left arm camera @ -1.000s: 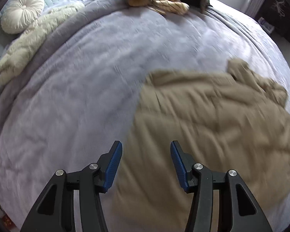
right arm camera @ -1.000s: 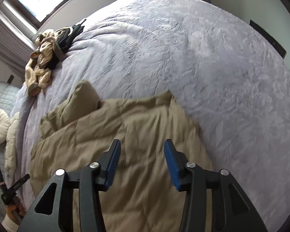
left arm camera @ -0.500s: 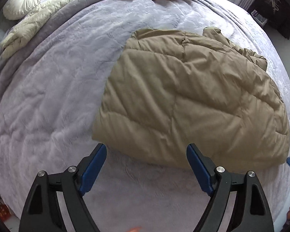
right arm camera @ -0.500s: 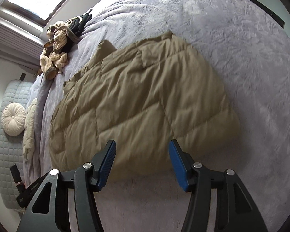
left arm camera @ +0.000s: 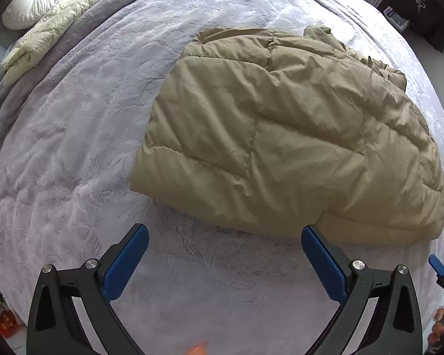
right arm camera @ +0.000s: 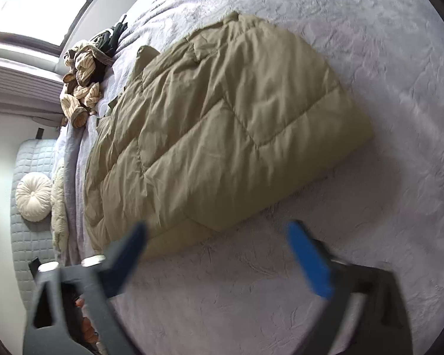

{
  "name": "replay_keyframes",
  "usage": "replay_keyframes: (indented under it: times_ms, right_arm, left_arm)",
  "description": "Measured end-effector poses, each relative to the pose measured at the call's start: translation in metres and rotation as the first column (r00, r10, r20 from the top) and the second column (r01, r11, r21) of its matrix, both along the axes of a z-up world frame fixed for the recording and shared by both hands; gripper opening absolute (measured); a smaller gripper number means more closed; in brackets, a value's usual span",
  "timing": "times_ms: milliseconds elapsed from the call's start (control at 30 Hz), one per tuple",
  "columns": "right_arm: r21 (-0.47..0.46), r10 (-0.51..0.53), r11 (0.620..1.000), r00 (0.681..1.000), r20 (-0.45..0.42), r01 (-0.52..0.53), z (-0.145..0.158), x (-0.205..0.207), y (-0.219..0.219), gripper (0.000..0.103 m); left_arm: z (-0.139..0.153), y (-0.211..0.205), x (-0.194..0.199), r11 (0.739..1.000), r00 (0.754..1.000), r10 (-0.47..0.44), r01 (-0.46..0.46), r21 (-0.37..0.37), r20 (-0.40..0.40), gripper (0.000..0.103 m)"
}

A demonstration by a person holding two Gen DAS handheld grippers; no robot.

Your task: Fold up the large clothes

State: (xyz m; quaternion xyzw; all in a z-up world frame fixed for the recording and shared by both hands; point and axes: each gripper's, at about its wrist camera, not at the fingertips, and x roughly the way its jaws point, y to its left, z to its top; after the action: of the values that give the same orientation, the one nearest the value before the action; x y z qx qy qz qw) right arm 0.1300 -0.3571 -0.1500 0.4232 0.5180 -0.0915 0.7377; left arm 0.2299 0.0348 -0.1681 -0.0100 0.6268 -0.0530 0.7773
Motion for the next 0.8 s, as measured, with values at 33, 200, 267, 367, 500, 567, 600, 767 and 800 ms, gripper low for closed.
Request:
replay_keyframes:
  times_ms: [33, 200, 267, 367, 500, 567, 600, 767, 800]
  right_arm:
    - [0.003, 0.003, 1.0, 1.0, 0.001, -0.003, -0.002, -0.001, 0.001, 0.103]
    - [0.088, 0.03, 0.996, 1.0, -0.005, -0.029, -0.014, 0.0, 0.009, 0.103]
    - [0.135, 0.004, 0.991, 1.0, -0.002, -0.004, -0.02, -0.002, 0.008, 0.103]
    - [0.238, -0.066, 0.969, 0.998, -0.002, 0.065, -0.034, -0.009, 0.004, 0.103]
    - [0.296, -0.111, 0.949, 0.994, -0.008, 0.108, -0.046, -0.017, 0.001, 0.103]
    - [0.321, -0.131, 0.939, 0.991, -0.007, 0.126, -0.05, -0.021, -0.001, 0.103]
    - [0.337, -0.143, 0.932, 0.99, -0.003, 0.136, -0.053, -0.024, -0.003, 0.103]
    - [0.394, -0.187, 0.904, 0.982, 0.021, 0.163, -0.063, -0.027, -0.004, 0.103]
    - [0.4, -0.189, 0.902, 0.982, 0.029, 0.162, -0.064, -0.026, -0.006, 0.103]
  left_arm:
    - [-0.001, -0.001, 0.0, 1.0, 1.0, -0.007, 0.007, 0.004, 0.001, 0.103]
    - [-0.011, -0.002, -0.003, 0.999, 0.999, -0.029, 0.028, -0.04, -0.031, 0.103]
    - [-0.015, -0.001, -0.004, 0.998, 0.999, -0.024, 0.022, -0.059, -0.034, 0.103]
    - [-0.024, 0.009, -0.005, 0.987, 0.998, 0.003, -0.013, -0.16, -0.06, 0.103]
    - [-0.034, 0.033, -0.004, 0.945, 0.99, 0.104, -0.129, -0.301, -0.099, 0.103]
    - [-0.038, 0.042, -0.002, 0.93, 0.986, 0.13, -0.157, -0.331, -0.103, 0.103]
    - [-0.04, 0.046, 0.0, 0.92, 0.985, 0.139, -0.167, -0.355, -0.103, 0.103]
    - [-0.053, 0.061, 0.003, 0.85, 0.973, 0.194, -0.228, -0.475, -0.122, 0.103]
    - [-0.057, 0.064, 0.004, 0.829, 0.968, 0.213, -0.252, -0.499, -0.136, 0.103]
